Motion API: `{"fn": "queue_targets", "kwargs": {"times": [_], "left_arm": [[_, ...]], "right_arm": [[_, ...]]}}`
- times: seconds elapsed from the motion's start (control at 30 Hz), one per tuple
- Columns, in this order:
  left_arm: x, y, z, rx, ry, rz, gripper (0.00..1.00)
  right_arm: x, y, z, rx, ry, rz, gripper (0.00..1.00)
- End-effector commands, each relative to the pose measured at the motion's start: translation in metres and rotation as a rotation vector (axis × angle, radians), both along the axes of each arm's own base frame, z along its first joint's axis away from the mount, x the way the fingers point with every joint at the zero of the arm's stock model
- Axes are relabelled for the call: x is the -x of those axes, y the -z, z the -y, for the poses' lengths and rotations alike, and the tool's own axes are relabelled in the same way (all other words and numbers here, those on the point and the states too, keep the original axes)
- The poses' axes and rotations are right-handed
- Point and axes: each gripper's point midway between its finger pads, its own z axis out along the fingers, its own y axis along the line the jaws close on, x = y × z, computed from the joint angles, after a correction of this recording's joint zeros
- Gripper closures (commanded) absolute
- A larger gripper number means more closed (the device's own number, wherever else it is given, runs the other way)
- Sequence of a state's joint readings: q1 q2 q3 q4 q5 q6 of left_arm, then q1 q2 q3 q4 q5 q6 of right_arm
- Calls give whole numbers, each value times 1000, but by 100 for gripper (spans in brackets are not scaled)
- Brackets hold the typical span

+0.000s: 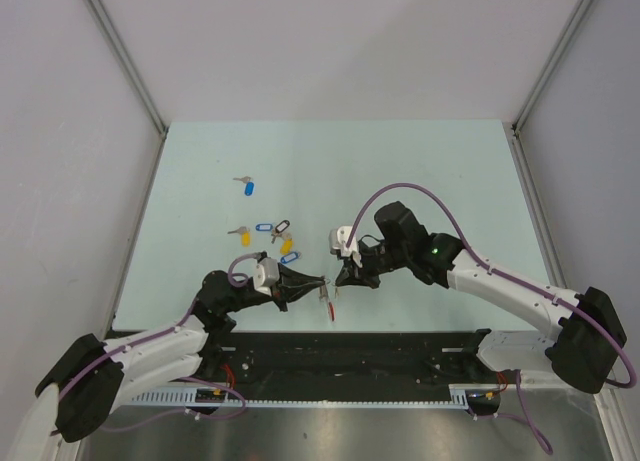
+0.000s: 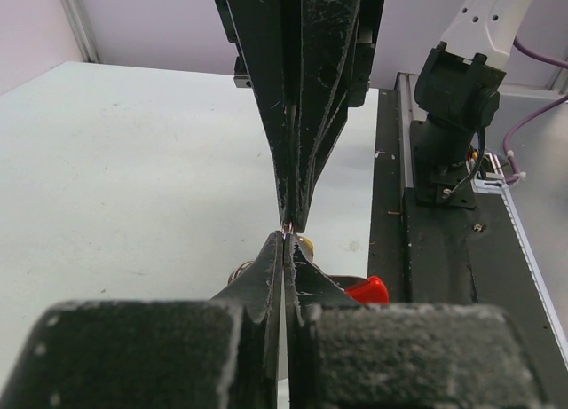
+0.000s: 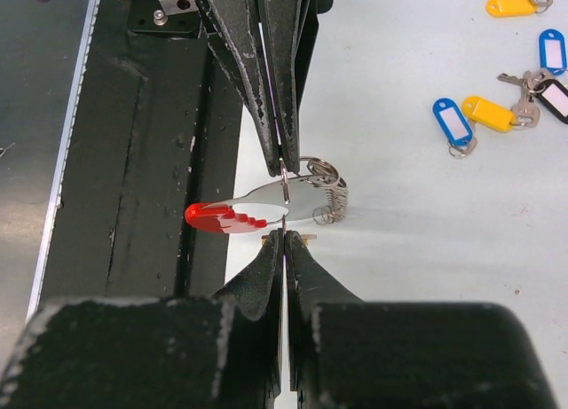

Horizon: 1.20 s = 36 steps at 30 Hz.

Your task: Put the keys on the keyring

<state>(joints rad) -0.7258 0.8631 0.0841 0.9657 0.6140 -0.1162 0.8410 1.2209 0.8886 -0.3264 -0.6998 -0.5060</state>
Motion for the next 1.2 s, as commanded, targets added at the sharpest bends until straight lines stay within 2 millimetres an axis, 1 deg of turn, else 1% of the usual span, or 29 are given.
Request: {"fn": "queue_targets", "kwargs": {"times": [0.0,0.13,0.33,0.83,1.17], "left_arm": [[2,-21,0,60,14,56,99],[4,-21,1,60,27,56,100],[4,-21,2,59,38,53,100],[2,-19,2,57,26,47,100],[2,-17,4,49,35,37,99]], "right_arm": [[-7,-25,-5,-55,-1,61,100],[-6,-29,-8,-77,-13,64,100],[-6,-30,-11,-87,-20,64,100],[-1,-34,-9,-99,-39,56,100],[2,-40,-10,-124,-59,63,100]]}}
